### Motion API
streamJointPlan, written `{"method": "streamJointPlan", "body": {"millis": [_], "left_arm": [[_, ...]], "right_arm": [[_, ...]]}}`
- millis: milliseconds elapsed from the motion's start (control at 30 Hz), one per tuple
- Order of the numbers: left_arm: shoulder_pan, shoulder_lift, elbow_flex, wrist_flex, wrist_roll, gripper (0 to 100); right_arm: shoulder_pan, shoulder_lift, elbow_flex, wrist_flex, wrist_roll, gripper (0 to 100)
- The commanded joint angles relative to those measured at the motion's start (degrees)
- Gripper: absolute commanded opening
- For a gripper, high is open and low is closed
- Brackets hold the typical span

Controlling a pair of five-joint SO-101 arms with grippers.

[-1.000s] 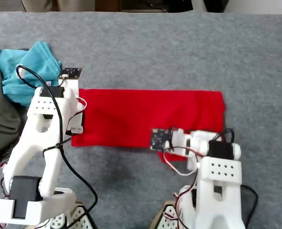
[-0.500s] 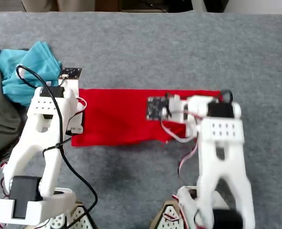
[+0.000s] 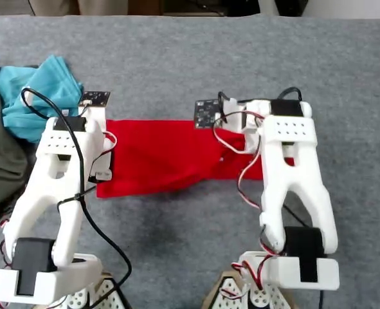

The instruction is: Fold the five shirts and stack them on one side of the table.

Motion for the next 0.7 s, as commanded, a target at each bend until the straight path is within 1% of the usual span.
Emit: {"method": "streamJointPlan", "body": {"millis": [0,67,133,200,333,400,433,533,600,633,667], "left_arm": [[0.00,-2.51,-0.35,0.44,-0.35,2],[0.00,-2.51,-0.35,0.35,-0.35,2],[0.00,-2.51,-0.35,0.35,-0.35,2],[0.00,-2.51,-0.35,0.35,-0.35,2],[0.00,-2.51,-0.35,0.35,-0.35,2],[0.00,-2.51,-0.35,0.35,-0.35,2],[0.00,-2.51,-0.35,0.26,-0.35,2],[0.00,-2.51,-0.44,0.09,-0.35,2],[-0.18,-2.07,-0.70,0.44,-0.09,2],[-1.05,-1.89,-1.05,0.70,0.09,2],[-2.11,-1.89,-1.67,1.05,0.44,2]], "right_arm": [[-0.84,-0.48,-2.95,-2.73,-4.31,19.1],[-1.01,-2.07,-2.24,-2.29,-4.40,27.4],[-1.71,-4.70,-1.10,-1.14,-4.40,32.8],[-2.42,-8.13,0.57,0.18,-4.40,34.3],[-3.47,-16.40,5.14,1.85,-4.66,33.5],[-3.47,-20.70,7.87,3.69,-4.66,29.8],[-3.47,-22.73,9.27,4.84,-4.66,26.3],[-2.86,-28.53,13.58,6.77,-7.03,12.5],[-0.66,-31.78,16.13,6.95,-9.41,2.8],[0.31,-32.92,17.19,7.12,-9.58,0.1],[1.80,-33.71,18.24,7.21,-9.85,1.2]]}}
